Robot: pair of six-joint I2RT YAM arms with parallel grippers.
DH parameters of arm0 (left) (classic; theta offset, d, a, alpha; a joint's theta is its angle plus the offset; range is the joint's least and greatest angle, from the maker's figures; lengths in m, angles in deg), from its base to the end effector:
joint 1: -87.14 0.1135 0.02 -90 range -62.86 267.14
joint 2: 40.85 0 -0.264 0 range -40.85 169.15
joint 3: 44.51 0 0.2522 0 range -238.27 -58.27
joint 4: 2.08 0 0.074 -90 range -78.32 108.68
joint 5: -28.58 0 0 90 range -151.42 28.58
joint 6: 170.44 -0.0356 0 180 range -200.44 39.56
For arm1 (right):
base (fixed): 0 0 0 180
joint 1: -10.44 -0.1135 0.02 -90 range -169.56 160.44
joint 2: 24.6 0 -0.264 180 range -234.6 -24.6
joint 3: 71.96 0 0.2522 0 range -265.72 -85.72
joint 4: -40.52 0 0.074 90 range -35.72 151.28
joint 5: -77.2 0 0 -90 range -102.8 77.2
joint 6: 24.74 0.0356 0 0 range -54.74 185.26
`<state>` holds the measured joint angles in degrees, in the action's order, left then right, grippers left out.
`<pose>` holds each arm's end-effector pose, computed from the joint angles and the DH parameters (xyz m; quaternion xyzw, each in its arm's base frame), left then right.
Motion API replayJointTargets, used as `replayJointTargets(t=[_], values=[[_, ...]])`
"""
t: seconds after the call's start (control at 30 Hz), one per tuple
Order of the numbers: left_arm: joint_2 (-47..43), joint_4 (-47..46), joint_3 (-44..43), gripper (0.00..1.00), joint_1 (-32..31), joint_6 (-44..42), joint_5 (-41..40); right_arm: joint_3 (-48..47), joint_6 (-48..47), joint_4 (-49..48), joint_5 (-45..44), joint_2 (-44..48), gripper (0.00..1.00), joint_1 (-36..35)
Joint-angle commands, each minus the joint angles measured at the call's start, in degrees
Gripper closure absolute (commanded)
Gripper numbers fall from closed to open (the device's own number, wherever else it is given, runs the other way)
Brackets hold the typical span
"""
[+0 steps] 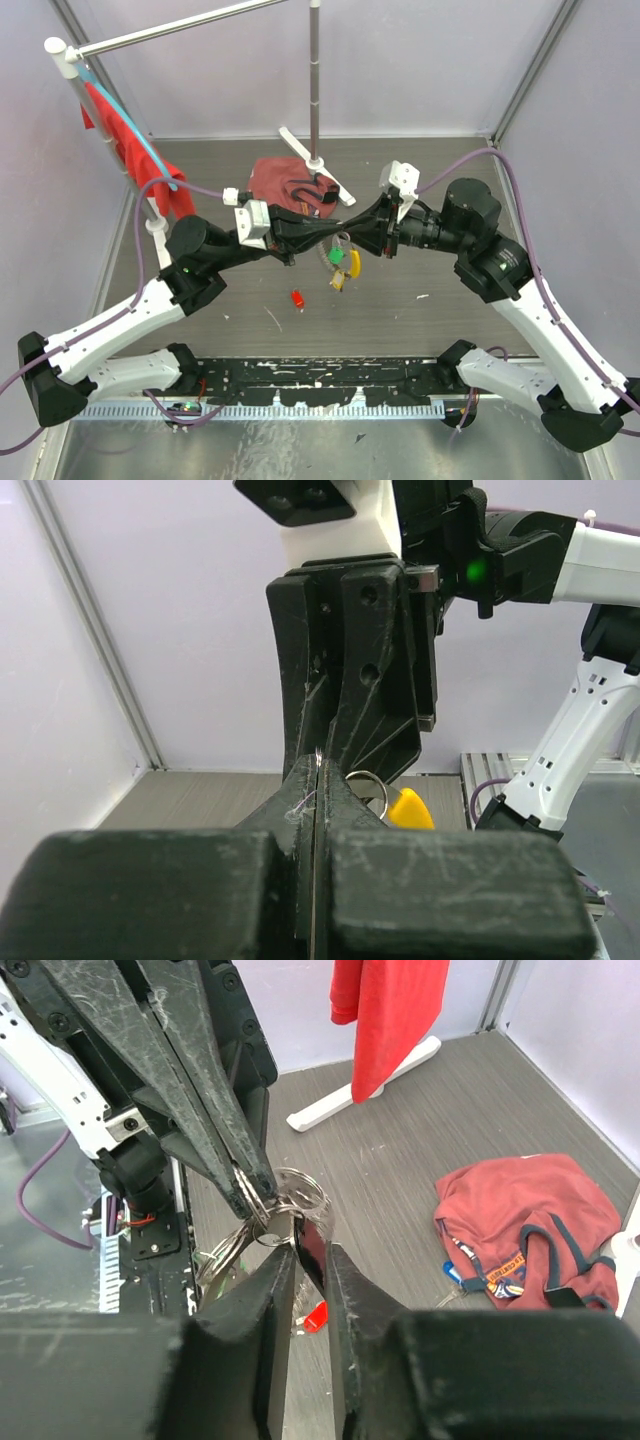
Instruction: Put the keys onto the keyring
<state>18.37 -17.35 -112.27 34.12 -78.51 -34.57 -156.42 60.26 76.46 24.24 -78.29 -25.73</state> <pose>0.1261 -0.1943 0.4205 0.4045 0.3953 -0.4884 0.6645 0.1346 0.1249 0.4460 -0.4467 0.5800 0.3977 0.5530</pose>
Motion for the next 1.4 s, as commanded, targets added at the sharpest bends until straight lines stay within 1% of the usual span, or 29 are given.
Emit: replayJointTargets(t=[0.0, 0.2, 0.33, 0.8, 0.87, 0.9, 0.93, 0.97, 1.0, 1.1, 1.27, 1.3, 1.37], values=[[-0.93, -1.79, -2.25, 1.00, -0.01, -0.53, -0.92, -1.78, -0.71, -0.24, -1.48, -0.18, 0.80, -0.21], [-1.15, -1.64, -2.14, 1.00, 0.01, -0.62, -0.92, -3.99, -3.61, 3.69, -3.83, 0.47, 0.87, -0.18], [-1.15, -1.51, -2.16, 1.00, -0.05, -0.62, -0.82, -5.11, -4.61, 4.89, -5.13, 1.01, 0.90, -0.22], [-0.95, -1.30, -2.25, 1.00, -0.04, -0.44, -0.22, -5.77, -4.99, 4.73, -4.65, 2.97, 0.91, -0.19], [-1.00, -1.16, -2.25, 1.00, -0.13, -0.44, -0.18, -5.63, -5.15, 5.02, -4.73, 2.87, 0.90, -0.20], [-1.00, -1.00, -2.33, 1.00, -0.07, -0.44, -0.28, -5.62, -5.27, 5.38, -4.84, 2.77, 0.85, -0.20], [-0.93, -0.75, -2.43, 1.00, -0.07, -0.44, -0.30, -5.66, -5.43, 5.68, -5.13, 2.66, 0.74, -0.16], [-0.92, -0.56, -2.43, 1.00, -0.03, -0.51, -0.31, -5.60, -5.65, 5.96, -5.43, 2.76, 0.61, -0.16], [-0.87, -0.21, -2.43, 1.00, -0.02, -0.71, -0.42, -5.55, -5.85, 6.16, -5.88, 2.91, 0.56, -0.22], [-0.65, 2.77, -3.28, 1.00, -0.06, -2.13, -1.42, -5.75, -7.26, 6.90, -8.19, 4.14, 0.48, -0.18], [0.13, 9.27, -5.04, 1.00, 0.01, -5.35, -3.86, -5.57, -9.77, 6.88, -13.61, 7.89, 0.42, -0.18], [0.50, 10.59, -5.33, 1.00, -0.01, -5.95, -4.51, -5.02, -9.60, 5.98, -16.47, 8.91, 0.39, -0.17], [1.58, 14.17, -6.08, 1.00, 0.01, -6.80, -5.94, -3.09, -8.19, 3.50, -21.11, 11.04, 0.24, -0.17]])
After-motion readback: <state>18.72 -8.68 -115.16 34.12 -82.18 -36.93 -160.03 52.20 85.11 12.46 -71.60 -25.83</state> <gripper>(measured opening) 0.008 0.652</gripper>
